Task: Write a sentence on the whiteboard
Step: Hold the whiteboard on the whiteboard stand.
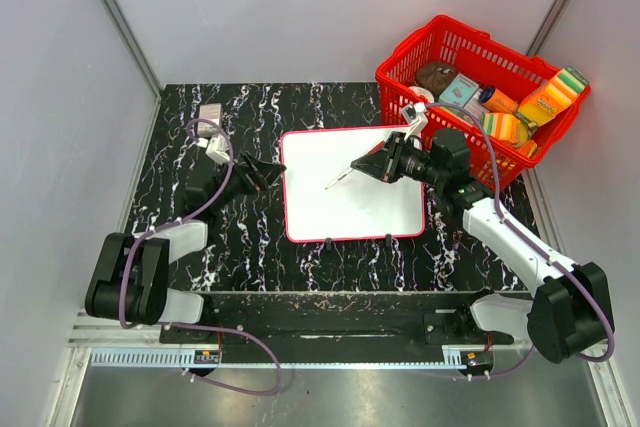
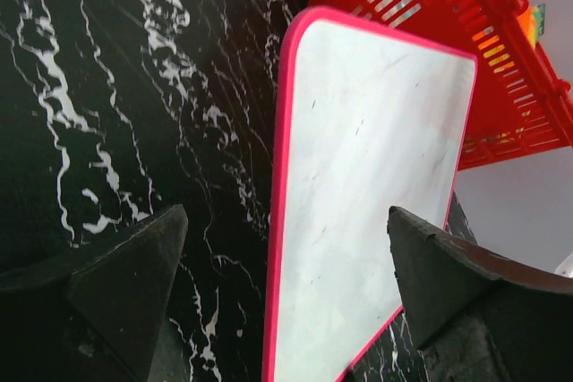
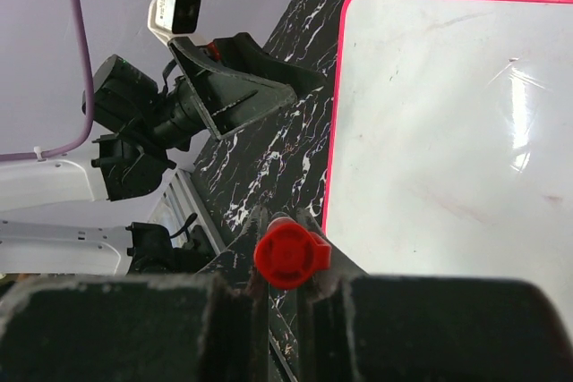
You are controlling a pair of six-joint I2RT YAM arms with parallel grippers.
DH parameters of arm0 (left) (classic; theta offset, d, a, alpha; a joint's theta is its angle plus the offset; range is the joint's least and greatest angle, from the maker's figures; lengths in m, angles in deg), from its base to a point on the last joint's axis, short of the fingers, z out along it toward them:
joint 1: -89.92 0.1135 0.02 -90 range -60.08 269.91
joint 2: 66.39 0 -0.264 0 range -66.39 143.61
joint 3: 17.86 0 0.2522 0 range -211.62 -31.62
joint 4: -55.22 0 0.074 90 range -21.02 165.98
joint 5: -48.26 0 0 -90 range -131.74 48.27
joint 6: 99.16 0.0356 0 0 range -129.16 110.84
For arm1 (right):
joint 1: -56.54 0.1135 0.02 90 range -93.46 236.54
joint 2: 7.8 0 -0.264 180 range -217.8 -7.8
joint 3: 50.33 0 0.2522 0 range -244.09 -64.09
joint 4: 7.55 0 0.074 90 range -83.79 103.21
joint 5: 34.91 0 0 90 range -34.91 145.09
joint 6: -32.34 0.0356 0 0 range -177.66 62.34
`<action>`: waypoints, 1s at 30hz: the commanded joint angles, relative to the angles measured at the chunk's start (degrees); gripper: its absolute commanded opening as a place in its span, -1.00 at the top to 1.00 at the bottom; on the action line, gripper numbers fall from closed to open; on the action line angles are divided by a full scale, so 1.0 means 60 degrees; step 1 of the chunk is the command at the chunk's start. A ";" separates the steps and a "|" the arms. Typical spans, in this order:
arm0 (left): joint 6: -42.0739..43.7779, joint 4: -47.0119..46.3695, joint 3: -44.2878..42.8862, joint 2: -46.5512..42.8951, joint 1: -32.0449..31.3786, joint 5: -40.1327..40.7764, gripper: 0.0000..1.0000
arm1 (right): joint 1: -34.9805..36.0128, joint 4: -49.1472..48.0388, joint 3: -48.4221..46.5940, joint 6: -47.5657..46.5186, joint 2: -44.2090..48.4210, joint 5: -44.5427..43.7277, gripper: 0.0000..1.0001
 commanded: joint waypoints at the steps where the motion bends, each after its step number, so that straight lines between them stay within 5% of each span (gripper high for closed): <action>1: 0.0463 -0.0890 -0.0169 -0.0258 -0.0034 0.0464 -0.98 | -0.0018 -0.0493 -0.0227 -0.0201 0.0025 0.0036 1.00; 30: 0.1182 0.0152 -0.1005 0.0606 -0.0034 -0.0709 -0.98 | -0.0018 0.0474 -0.0491 -0.1007 0.0449 -0.0389 1.00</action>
